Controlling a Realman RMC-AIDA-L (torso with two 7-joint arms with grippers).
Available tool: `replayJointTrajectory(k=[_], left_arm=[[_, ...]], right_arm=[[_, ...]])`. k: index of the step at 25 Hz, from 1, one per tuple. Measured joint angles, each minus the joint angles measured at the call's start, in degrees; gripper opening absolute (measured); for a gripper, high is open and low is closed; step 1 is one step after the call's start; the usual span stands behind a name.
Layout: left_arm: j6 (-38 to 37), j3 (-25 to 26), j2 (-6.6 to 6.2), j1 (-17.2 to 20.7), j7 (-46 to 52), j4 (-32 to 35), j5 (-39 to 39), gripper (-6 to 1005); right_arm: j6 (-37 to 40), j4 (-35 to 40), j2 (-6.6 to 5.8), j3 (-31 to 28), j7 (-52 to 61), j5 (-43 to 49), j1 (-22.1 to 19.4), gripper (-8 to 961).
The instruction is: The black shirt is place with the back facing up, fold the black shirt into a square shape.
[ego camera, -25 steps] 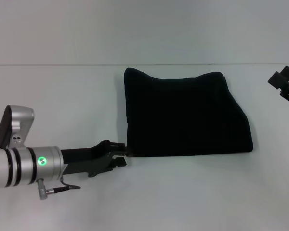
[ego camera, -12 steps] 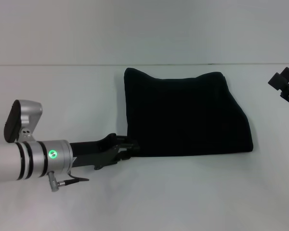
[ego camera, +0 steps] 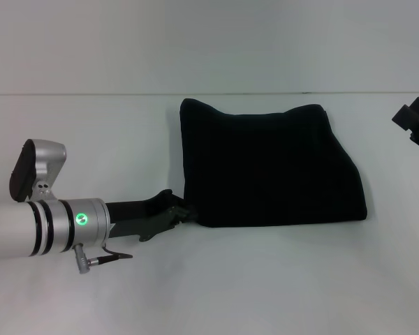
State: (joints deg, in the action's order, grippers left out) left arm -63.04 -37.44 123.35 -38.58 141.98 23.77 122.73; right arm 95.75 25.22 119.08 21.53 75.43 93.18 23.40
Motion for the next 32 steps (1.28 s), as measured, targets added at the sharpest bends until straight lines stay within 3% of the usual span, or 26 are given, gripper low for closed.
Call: replayJointTrajectory(k=[11, 17, 20, 28, 32], left_arm=[[-4.67, 0.25, -0.88, 1.22, -3.59, 1.02, 0.32, 23], [-12.54, 1.40, -1.39, 8.60, -2.55, 7.71, 0.39, 21], [-14.26, 2.10, -1.64, 10.21, -2.29, 8.78, 0.92, 22], [-17.26, 5.74, -3.40, 8.41, -0.73, 8.72, 6.99, 72], [-22.73, 10.22, -4.88, 9.18, -2.12, 12.31, 9.16, 129]], right_arm=[[0.00, -0.08, -0.15, 0.00, 0.53, -0.02, 0.43, 792], [-0.03, -0.09, -0.23, -0.01, 1.22, -0.02, 0.31, 793], [-0.22, -0.09, -0.15, -0.06, 1.22, -0.01, 0.40, 794], [-0.14, -0.01, -0.14, -0.09, 1.37, 0.04, 0.94, 794], [-0.70, 1.28, -1.01, 0.46, 3.11, 1.30, 0.95, 794]])
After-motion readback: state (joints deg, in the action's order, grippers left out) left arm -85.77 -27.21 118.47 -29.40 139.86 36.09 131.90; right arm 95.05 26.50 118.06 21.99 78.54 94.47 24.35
